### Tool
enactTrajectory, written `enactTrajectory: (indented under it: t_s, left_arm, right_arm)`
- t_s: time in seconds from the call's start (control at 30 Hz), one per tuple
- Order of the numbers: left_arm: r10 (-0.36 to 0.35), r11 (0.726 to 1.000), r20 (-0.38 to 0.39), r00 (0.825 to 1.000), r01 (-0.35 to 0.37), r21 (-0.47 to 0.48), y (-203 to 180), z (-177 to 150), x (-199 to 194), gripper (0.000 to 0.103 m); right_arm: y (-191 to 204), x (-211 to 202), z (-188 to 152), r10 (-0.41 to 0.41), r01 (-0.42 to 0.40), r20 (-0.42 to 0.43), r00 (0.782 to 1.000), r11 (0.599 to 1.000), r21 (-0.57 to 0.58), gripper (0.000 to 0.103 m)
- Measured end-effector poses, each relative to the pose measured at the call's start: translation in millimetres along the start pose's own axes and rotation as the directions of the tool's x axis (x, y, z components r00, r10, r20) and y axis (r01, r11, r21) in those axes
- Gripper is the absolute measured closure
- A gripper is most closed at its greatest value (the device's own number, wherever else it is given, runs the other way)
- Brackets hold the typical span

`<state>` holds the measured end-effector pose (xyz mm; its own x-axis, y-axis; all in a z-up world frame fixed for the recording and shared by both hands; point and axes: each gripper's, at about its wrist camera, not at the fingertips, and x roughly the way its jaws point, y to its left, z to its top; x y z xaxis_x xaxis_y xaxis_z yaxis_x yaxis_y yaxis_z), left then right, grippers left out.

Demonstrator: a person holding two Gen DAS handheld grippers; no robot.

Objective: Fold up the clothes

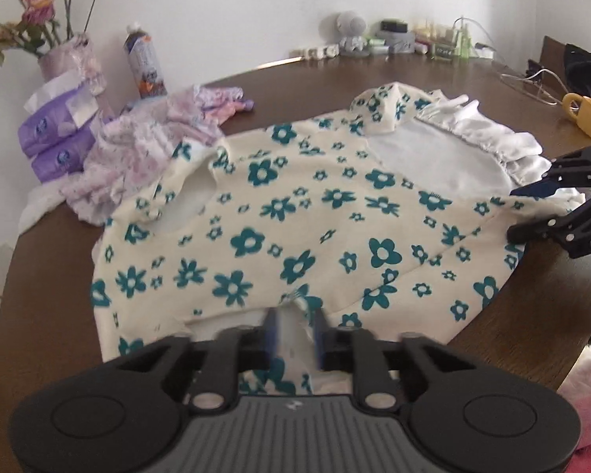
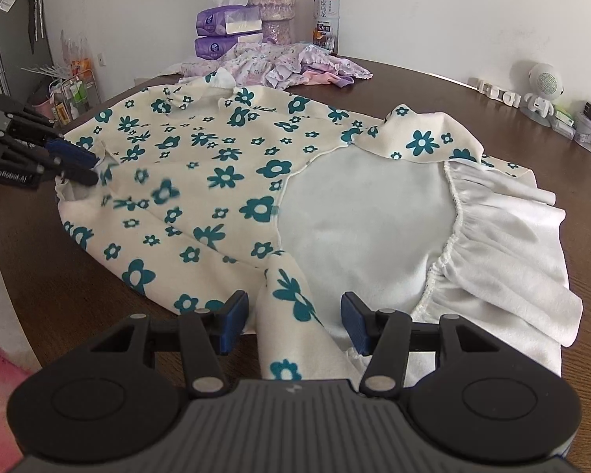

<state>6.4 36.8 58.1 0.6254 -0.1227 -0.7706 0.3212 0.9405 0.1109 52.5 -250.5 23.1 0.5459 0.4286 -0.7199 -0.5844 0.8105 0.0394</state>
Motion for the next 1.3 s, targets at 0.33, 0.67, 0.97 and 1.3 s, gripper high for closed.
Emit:
enactTrajectory:
  t_s: [0.33,0.67,0.97,1.3]
  left_arm:
    - [-0.13,0.98,-0.018,0.991,0.126,-0.156,13,-10,17,0.101]
    - [-0.165,0.977,-0.045,0.985,0.157,-0.147,22,-13,6,0.095]
    - [-0.192,0.975,0.197,0.961,0.209,-0.073,-14,33,7,0.055]
    - [-0.403,0.915,0.139,0.905,0.4,0.046,-97,79,76,0.055]
  right_arm:
    - [-8,-2,5,0.051,-0.051,0.002,0.999,0.997,0.065,0.08]
    - [-16,-10,4,0.076,-0.072,-0.046,0.996,0.993,0.092,0.056]
    - [-56,-80,-23,-0.121,0.104,0.066,0.99,0.971,0.216,0.055]
    - [-56,-57,-46,-0.141,0.148,-0.077,0.987,0.985,0.088,0.059]
